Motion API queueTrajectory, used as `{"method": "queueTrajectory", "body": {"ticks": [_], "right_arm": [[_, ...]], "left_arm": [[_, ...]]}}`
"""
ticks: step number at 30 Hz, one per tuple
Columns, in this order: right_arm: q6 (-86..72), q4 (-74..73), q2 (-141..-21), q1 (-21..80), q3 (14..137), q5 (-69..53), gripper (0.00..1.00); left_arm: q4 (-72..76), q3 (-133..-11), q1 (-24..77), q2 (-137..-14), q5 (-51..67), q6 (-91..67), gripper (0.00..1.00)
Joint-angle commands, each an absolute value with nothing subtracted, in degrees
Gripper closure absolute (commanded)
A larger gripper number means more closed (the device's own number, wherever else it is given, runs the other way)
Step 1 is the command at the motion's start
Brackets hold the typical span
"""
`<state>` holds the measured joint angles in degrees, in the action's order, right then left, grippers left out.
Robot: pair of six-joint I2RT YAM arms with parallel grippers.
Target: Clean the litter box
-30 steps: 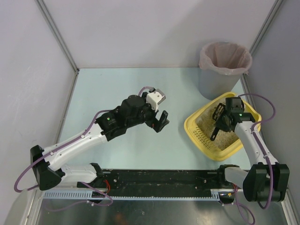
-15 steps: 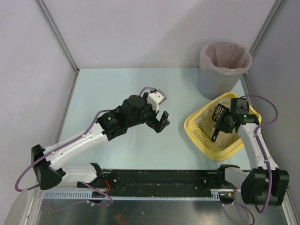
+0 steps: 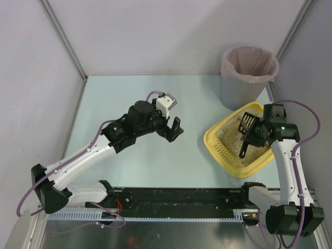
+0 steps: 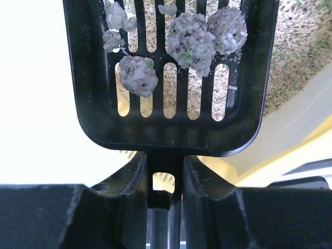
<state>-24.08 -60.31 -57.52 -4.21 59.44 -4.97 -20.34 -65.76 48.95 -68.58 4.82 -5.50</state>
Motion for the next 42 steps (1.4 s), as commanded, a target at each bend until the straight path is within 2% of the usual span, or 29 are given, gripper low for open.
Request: {"method": "queueTrajectory", "body": {"ticks": [1, 15, 26, 37, 42], "right_arm": [[-22.41, -66.88, -55.46, -4.04, 67.49, -2.90, 1.00], [-22.76, -75.05, -62.92, -3.96, 88.58, -3.43, 1.00], [-21.45, -81.47, -80.22, -3.34, 110.73, -2.72, 1.00], [-21.36, -78.06, -99.39, -3.08, 133.83, -7.20, 1.00], [-22.93, -71.82, -106.33, -4.30, 135.62, -13.35, 1.00]], "left_arm": [[-19.07, -65.39, 48.87, -66.18, 2.12, -4.05, 0.00], [-18.98, -64.95, 48.87, -65.74, 0.09, -2.37, 0.00], [-19.07, -64.86, 48.87, -67.24, 0.09, -2.20, 0.00], [-19.07, -64.69, 48.87, -68.90, 0.09, -1.93, 0.00], [-19.07, -64.69, 48.87, -69.78, -1.49, -1.85, 0.00]]}}
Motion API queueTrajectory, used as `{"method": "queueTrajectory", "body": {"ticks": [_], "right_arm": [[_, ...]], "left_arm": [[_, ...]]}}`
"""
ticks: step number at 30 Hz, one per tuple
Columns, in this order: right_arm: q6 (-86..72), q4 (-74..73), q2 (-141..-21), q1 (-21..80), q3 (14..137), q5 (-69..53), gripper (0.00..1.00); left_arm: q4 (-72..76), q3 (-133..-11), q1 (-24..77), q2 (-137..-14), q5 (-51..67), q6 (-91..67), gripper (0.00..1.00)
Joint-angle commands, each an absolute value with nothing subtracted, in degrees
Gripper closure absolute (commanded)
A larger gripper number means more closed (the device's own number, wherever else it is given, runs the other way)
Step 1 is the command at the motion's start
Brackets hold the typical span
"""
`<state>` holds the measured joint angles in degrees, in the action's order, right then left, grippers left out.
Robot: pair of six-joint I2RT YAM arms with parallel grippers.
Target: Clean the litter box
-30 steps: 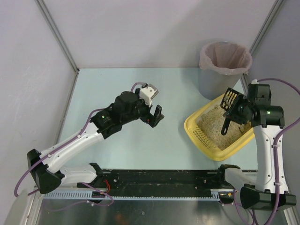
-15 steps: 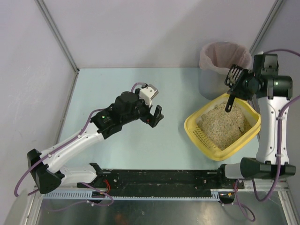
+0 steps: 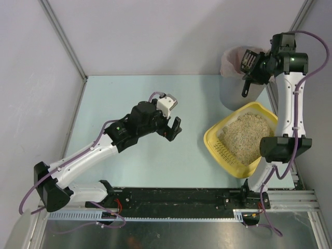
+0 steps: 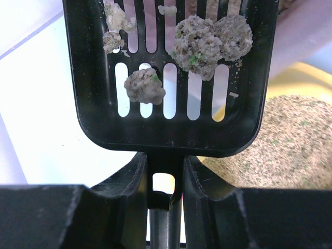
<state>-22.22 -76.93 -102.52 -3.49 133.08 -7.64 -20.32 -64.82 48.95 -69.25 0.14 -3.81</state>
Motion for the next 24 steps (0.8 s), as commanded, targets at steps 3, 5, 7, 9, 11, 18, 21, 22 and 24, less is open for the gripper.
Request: {"method": "queueTrajectory", "body": {"ticks": [3, 5, 7, 9, 11, 18, 21, 22, 24], "right_arm": [[-24.87, -65.67, -108.01, -5.09, 134.22, -18.70, 1.00], [-28.73, -59.17, -108.54, -6.06, 131.68, -25.64, 1.00], [-33.98, -51.73, -108.55, -7.73, 129.47, -32.21, 1.00], [-37.60, -45.13, -108.19, -9.13, 126.05, -35.23, 1.00], [-42.00, -41.33, -107.67, -9.93, 123.76, -38.66, 1.00], [-58.42, -19.84, -102.84, -15.11, 104.81, -47.01, 1.00], [-67.92, -8.75, -101.25, -16.78, 97.15, -50.61, 1.00], [-70.11, -6.79, -101.16, -17.14, 96.42, -51.49, 1.00], [-73.99, -3.36, -101.34, -18.01, 96.15, -53.08, 1.00]], "left_arm": [[-19.07, -64.60, 48.87, -70.49, -1.58, -1.85, 0.00], [-19.07, -64.60, 48.87, -70.93, -1.67, -1.76, 0.00], [-18.90, -64.60, 48.87, -71.10, -1.84, -1.50, 0.00], [-19.16, -64.51, 48.87, -71.10, -2.81, -1.06, 0.00], [-19.07, -64.42, 48.87, -71.19, -3.34, -0.79, 0.00], [-19.07, -64.42, 48.87, -71.46, -3.52, -0.70, 0.00], [-19.07, -64.42, 48.87, -71.80, -3.25, -0.79, 0.00], [-19.07, -64.42, 48.87, -71.98, -3.16, -0.70, 0.00], [-19.07, -64.42, 48.87, -72.16, -3.34, -0.70, 0.00]]}}
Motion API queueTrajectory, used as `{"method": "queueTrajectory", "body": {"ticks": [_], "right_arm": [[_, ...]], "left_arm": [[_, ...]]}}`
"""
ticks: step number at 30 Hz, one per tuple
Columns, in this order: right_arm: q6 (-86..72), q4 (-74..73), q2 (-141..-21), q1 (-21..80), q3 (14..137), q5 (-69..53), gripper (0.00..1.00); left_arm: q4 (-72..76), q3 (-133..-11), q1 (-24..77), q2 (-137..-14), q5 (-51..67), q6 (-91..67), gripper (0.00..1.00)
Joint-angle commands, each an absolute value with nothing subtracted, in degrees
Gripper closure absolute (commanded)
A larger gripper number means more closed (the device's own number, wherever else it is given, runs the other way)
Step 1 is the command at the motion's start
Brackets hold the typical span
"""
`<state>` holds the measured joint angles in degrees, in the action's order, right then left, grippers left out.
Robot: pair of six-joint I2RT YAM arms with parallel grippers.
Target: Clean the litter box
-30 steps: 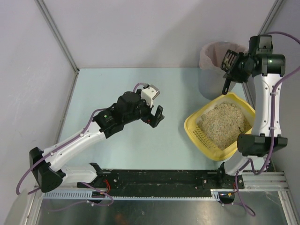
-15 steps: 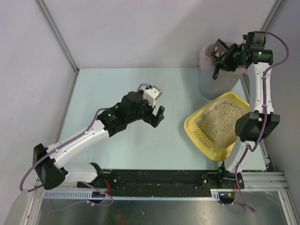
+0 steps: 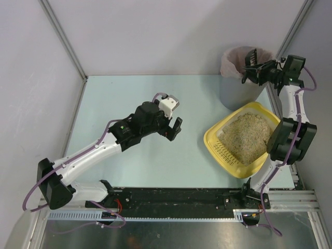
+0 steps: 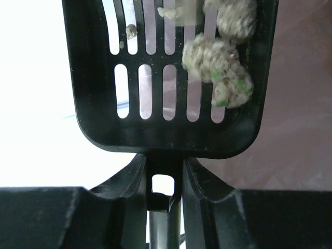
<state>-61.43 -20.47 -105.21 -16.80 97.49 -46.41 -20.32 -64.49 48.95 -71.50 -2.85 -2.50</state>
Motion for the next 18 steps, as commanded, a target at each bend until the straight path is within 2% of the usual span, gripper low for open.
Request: {"method": "queueTrajectory", "body": {"ticks": [1, 4, 7, 12, 18], "right_arm": [[-75.22, -2.30, -101.25, -18.28, 96.33, -53.43, 1.00], [-82.85, 5.25, -101.07, -19.33, 94.93, -55.63, 1.00], [-96.12, 22.00, -100.99, -20.21, 90.54, -57.30, 1.00], [-103.09, 26.45, -100.55, -21.18, 88.33, -57.83, 1.00], [-116.43, 40.85, -101.95, -21.53, 82.45, -57.39, 1.00]], "left_arm": [[-19.16, -64.42, 48.87, -72.25, -3.34, -0.79, 0.00], [-19.07, -64.42, 48.87, -72.51, -3.25, -0.79, 0.00], [-19.07, -64.42, 48.87, -72.68, -2.99, -0.79, 0.00], [-19.07, -64.42, 48.95, -72.69, -2.99, -0.88, 0.00], [-19.07, -64.51, 48.87, -72.16, -2.81, -0.97, 0.00]]}}
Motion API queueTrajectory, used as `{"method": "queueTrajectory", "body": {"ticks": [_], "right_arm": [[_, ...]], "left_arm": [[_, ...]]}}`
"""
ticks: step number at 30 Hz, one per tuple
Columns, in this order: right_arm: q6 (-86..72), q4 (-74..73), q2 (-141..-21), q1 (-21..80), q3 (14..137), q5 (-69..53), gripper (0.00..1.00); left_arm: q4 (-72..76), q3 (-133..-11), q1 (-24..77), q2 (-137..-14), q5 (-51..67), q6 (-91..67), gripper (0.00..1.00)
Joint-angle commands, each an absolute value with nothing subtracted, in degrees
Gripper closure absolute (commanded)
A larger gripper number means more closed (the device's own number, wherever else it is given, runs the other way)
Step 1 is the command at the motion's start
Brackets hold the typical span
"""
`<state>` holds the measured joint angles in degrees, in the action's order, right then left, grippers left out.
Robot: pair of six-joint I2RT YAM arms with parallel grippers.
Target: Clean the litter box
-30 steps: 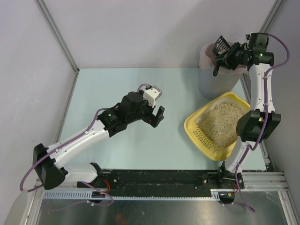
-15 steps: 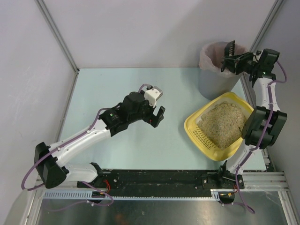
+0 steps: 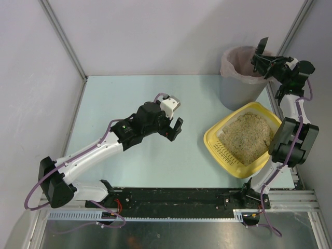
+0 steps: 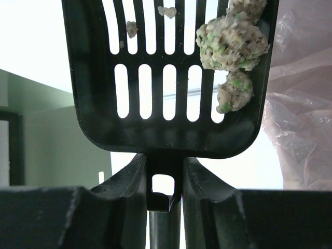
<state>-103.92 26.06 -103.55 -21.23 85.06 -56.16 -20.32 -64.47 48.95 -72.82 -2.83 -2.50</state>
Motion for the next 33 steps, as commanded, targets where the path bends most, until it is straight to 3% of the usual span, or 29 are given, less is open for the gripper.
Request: {"method": "queueTrajectory", "body": {"ticks": [1, 11, 18, 33], "right_arm": [[-117.32, 42.96, -102.13, -21.53, 82.01, -57.31, 1.00], [-125.32, 51.58, -104.06, -21.53, 77.43, -55.02, 1.00], [-139.28, 68.44, -105.63, -21.01, 71.90, -49.92, 1.00], [-141.42, 71.46, -104.33, -20.48, 68.82, -47.81, 1.00]], "left_arm": [[-19.07, -64.42, 48.87, -72.07, -2.81, -0.97, 0.00], [-19.07, -64.51, 48.87, -71.89, -2.99, -0.70, 0.00], [-19.07, -64.51, 48.87, -71.63, -2.64, -0.79, 0.00], [-19.07, -64.34, 48.87, -72.16, -3.25, -0.79, 0.01]]}}
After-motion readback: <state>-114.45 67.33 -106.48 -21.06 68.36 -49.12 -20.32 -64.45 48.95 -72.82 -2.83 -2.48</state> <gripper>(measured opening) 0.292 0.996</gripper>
